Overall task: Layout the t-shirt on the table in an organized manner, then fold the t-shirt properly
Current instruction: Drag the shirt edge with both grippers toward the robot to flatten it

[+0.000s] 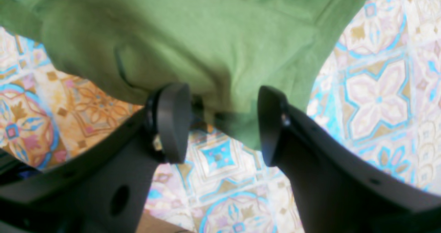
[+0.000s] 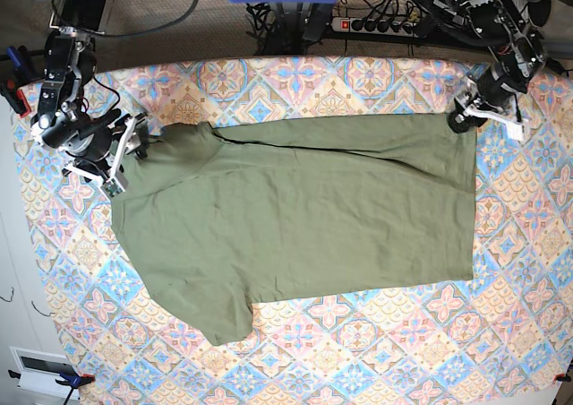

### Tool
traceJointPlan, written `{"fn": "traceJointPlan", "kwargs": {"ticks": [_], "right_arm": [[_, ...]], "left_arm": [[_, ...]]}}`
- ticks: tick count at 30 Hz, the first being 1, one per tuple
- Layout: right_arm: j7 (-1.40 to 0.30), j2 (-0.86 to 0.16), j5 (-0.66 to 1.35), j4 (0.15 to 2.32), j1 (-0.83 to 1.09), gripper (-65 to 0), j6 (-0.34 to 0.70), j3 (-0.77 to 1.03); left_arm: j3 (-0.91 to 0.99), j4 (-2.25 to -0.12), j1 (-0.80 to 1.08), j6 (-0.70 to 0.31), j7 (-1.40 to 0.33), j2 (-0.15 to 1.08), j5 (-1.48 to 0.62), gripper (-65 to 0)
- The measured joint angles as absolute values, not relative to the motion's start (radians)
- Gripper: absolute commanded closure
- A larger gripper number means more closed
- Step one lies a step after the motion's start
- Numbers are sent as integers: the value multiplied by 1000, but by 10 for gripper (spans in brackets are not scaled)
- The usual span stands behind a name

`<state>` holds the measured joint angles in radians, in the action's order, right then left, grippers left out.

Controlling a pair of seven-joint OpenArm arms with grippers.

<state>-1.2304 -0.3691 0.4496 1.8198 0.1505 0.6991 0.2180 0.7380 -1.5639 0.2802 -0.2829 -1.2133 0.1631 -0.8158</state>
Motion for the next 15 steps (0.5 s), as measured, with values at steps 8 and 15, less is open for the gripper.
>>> {"fn": "traceJointPlan", "kwargs": {"ticks": [8, 15], "right_arm": [[-1217, -363, 471, 1811, 214, -289, 701, 298], [-1234, -365, 453, 1679, 233, -337, 696, 471]], "left_arm": [[742, -1562, 271, -281, -1216, 161, -812, 0], [743, -1562, 274, -281, -1220, 175, -813, 0]]}}
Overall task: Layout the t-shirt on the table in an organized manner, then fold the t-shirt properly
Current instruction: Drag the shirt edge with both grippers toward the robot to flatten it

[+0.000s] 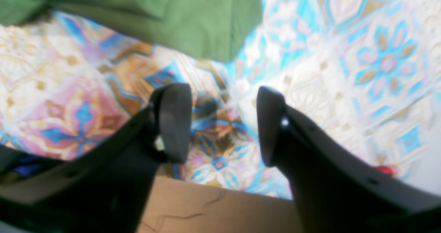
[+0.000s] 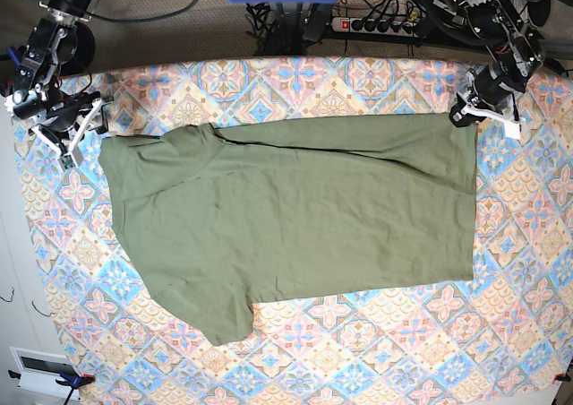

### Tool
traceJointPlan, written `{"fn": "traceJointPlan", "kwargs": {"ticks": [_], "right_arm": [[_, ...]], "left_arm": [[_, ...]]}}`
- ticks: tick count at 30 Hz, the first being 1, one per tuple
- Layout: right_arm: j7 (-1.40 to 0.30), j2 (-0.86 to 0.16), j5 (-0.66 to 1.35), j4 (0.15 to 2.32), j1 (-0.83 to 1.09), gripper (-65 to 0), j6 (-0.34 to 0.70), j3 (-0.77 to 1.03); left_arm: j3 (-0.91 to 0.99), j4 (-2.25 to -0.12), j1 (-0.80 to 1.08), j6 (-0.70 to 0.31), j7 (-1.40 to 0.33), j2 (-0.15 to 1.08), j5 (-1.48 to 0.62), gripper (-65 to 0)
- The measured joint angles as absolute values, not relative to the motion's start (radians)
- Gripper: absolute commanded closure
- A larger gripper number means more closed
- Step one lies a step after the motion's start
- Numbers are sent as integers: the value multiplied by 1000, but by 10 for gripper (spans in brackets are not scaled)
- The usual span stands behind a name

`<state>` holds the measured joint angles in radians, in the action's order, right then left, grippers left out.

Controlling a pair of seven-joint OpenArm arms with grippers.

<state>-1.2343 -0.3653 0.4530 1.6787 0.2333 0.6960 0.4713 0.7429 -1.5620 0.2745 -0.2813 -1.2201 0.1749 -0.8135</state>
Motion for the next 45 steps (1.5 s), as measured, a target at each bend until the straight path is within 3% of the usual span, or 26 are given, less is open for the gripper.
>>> {"fn": "traceJointPlan", "kwargs": {"ticks": [14, 45], "right_arm": [[-1221, -358, 757, 1345, 126, -359, 696, 537], [-1237, -341, 824, 1343, 125, -357, 695, 531]], "left_arm": [[744, -1562, 278, -281, -1215, 197, -815, 0], [744, -1562, 279, -281, -1215, 196, -812, 0]]}}
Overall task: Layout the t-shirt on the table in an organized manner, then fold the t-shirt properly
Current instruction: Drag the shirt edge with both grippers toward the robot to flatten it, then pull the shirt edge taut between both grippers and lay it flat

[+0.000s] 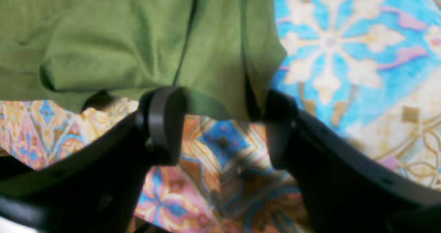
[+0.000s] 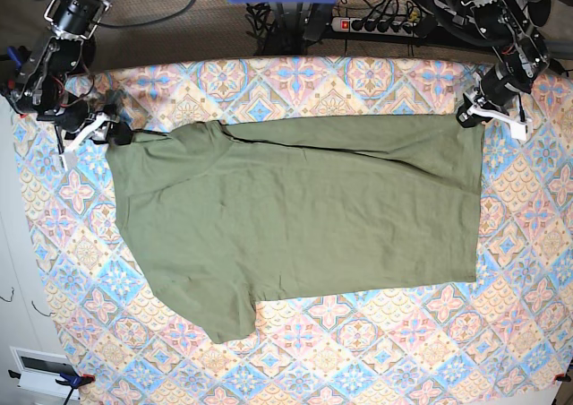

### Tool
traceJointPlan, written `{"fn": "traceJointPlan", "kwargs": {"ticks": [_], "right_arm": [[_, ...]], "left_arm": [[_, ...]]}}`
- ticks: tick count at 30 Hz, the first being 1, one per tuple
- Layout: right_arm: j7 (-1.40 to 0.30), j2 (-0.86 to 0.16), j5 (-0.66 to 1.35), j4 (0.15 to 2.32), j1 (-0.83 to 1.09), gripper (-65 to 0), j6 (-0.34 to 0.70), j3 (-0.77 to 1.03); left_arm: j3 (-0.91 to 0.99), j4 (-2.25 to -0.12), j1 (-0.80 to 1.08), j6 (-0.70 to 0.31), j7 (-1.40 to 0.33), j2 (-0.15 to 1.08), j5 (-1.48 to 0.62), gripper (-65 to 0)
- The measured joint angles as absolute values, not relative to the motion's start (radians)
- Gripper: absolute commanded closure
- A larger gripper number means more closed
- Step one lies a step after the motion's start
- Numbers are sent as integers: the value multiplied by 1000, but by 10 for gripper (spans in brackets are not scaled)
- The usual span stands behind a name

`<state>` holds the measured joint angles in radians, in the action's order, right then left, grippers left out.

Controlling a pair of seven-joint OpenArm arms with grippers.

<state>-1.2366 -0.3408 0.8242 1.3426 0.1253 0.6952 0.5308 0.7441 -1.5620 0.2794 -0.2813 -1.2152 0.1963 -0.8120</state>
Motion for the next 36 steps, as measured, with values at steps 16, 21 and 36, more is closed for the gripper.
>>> {"fn": "traceJointPlan", "kwargs": {"ticks": [16, 21, 36], "right_arm": [[-1240, -341, 821, 1337, 125, -29, 695, 531], [-1247, -340, 817, 1375, 136, -35, 695, 531], [-1242, -343, 895, 1539, 323, -35, 696, 564]], "left_arm": [[744, -1562, 279, -281, -1244, 196, -812, 0], [736, -1562, 303, -282, -1252, 228, -817, 0], [717, -1566, 418, -285, -1239, 286, -832, 0]]}}
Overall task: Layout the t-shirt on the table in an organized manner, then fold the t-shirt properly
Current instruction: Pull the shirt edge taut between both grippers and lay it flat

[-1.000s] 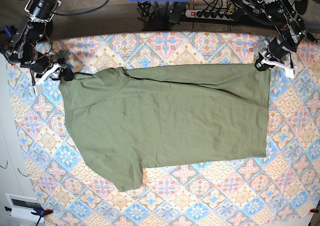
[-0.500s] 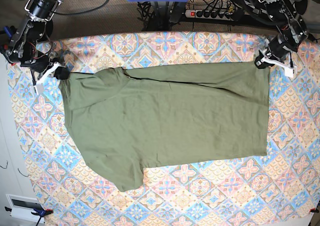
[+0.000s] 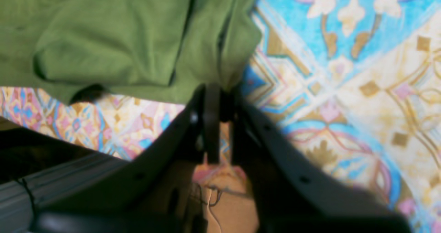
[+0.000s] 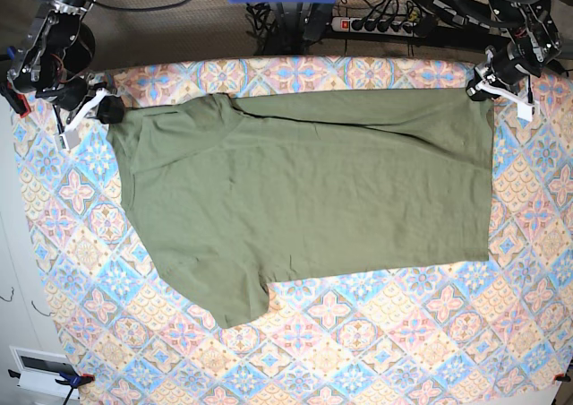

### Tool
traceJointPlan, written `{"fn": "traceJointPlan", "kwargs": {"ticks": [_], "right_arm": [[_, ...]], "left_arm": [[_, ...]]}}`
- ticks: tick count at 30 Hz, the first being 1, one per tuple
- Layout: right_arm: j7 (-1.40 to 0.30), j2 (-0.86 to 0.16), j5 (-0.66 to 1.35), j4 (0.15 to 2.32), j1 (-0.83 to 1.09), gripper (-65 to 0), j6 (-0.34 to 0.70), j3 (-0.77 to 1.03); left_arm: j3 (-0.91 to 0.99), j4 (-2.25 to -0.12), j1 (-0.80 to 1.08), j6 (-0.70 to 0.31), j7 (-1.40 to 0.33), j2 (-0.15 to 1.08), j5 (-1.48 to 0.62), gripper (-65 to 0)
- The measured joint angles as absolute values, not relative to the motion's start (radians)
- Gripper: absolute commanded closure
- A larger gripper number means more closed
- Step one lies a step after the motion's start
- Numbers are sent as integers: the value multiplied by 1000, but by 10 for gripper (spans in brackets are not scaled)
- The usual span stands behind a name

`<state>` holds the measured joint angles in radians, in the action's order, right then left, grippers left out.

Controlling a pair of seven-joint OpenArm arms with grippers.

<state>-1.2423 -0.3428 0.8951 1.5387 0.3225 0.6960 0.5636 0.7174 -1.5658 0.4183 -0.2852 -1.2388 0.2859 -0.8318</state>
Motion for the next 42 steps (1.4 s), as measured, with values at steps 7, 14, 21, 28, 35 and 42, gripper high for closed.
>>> {"fn": "traceJointPlan", "kwargs": {"ticks": [7, 14, 21, 28, 35, 42], "right_arm": [[-1253, -344, 887, 1620, 410, -35, 695, 640], [-1246, -347, 889, 1633, 435, -35, 695, 647], [-1248, -346, 888, 1634, 456, -35, 696, 646], [-1271, -347, 891, 1634, 466, -35, 696, 646], [-1269, -346, 890, 1634, 466, -38, 696, 646], [-1269, -346, 887, 1634, 466, -170, 696, 650]], "left_arm": [[581, -1617, 441, -282, -1223, 329, -820, 0], [573, -1675, 497, -284, -1232, 316, -818, 0], [573, -1701, 532, -284, -1242, 322, -812, 0], [574, -1701, 546, -284, -1242, 345, -812, 0], [572, -1701, 543, -285, -1242, 344, -762, 0], [571, -1701, 543, -285, -1242, 344, -763, -47]]}}
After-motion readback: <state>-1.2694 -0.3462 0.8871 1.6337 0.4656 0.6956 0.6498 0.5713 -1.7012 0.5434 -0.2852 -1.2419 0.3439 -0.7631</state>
